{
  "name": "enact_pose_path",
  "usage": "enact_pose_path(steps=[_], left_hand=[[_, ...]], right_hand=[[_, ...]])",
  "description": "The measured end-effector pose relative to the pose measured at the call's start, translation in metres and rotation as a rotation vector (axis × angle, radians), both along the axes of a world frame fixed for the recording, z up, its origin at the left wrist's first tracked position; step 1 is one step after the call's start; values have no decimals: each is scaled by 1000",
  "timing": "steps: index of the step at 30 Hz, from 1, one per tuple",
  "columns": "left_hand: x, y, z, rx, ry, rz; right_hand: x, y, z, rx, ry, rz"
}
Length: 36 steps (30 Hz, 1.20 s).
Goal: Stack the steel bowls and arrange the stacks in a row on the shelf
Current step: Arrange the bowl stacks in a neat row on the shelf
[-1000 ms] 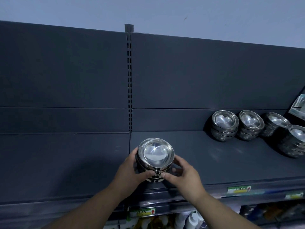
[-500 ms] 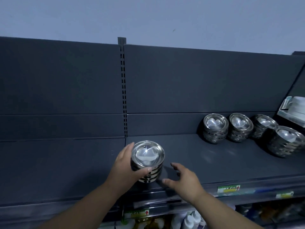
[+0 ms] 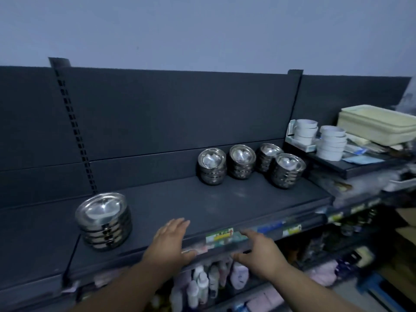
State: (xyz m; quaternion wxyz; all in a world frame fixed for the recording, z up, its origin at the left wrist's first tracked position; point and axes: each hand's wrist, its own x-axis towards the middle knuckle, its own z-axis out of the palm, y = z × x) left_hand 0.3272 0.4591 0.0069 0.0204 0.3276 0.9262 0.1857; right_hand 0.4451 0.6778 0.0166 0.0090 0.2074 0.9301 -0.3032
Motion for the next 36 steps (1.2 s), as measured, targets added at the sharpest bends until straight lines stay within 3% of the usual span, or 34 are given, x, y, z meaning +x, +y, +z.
enact_pose_path(steps=[5, 14, 26, 31, 36], left_hand=[[40, 72, -13, -35, -32, -19], [43, 147, -15, 158, -183, 80], [-113, 179, -20, 254, -200, 250], [-178, 176, -20, 371, -270, 371], [-216, 188, -30, 571, -383, 325]], right_hand=[[57, 74, -4, 1, -18, -51], [66, 154, -12, -19, 15, -108], [-113, 189, -21, -54, 64, -40], [-201, 185, -27, -134, 73, 6], [-264, 179, -33, -226, 109, 69]])
